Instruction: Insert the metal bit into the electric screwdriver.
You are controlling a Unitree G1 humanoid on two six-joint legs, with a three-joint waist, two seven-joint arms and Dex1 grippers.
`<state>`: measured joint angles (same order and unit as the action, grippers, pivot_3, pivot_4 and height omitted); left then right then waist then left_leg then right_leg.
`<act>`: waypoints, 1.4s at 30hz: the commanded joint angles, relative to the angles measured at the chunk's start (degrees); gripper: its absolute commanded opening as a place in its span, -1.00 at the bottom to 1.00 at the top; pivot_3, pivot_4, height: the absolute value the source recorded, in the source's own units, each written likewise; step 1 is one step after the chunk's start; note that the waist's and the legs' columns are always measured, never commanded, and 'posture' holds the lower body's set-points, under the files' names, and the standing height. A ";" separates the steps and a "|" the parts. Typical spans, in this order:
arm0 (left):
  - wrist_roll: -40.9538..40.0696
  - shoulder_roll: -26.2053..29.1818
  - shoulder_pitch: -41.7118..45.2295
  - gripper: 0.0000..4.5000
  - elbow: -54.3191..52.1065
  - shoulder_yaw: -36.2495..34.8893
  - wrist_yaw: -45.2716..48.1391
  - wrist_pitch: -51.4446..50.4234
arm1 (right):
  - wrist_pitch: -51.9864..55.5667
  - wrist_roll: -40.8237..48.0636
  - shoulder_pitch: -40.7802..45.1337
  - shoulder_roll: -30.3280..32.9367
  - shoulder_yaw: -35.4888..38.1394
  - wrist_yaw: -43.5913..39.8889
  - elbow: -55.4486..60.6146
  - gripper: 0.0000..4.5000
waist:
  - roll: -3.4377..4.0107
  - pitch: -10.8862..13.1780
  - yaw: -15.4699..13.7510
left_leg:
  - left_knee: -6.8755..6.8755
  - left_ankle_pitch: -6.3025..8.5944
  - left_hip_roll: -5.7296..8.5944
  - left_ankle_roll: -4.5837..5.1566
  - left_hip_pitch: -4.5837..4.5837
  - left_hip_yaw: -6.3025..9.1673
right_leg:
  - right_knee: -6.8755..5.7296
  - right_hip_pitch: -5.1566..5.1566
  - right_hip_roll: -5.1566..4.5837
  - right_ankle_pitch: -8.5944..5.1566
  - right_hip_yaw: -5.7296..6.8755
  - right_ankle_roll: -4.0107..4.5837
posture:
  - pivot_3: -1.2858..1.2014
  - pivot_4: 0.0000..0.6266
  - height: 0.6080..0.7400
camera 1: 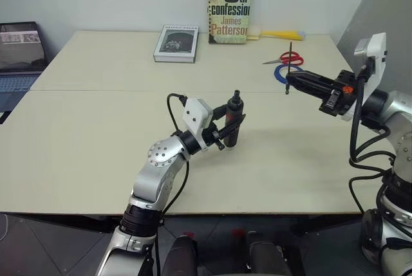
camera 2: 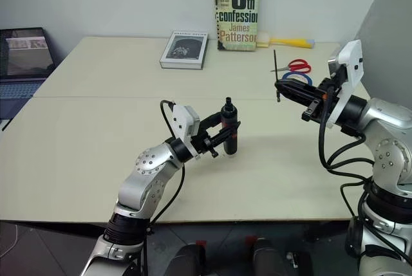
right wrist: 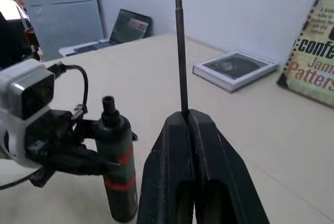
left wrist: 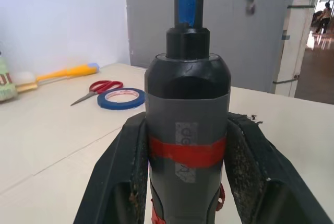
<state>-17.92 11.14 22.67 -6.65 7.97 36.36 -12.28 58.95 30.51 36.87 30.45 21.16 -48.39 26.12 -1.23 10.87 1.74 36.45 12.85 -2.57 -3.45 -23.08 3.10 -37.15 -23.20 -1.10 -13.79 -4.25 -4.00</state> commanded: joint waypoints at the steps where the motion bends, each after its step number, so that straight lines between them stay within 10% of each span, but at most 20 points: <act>1: -0.92 0.25 1.49 -0.26 2.08 -1.78 1.21 1.59 | -1.39 4.37 2.85 -2.13 -0.75 3.65 1.87 -1.00 | 0.01 -0.01 0.04 | 0.00 0.00 0.00 0.00 0.01 0.00 | -0.01 0.00 0.00 0.00 0.00 0.00 | 0.03 -0.52 1.00; 42: 0.92 3.03 1.23 -0.26 4.21 -0.27 7.06 3.96 | -25.50 6.78 9.80 -5.55 -18.89 -9.19 -22.19 -1.00 | 0.04 -0.02 0.14 | -0.09 0.00 -0.04 0.02 0.03 -0.01 | 0.04 -0.01 0.03 -0.01 0.01 0.04 | 0.03 -0.52 1.00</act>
<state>-16.85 13.73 23.44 -0.78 7.60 43.03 -8.27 35.13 37.17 45.18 24.96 1.98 -56.58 3.71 -1.19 10.84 1.88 36.36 12.85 -2.61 -3.43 -23.04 3.09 -37.11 -23.21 -1.07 -13.80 -4.24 -3.96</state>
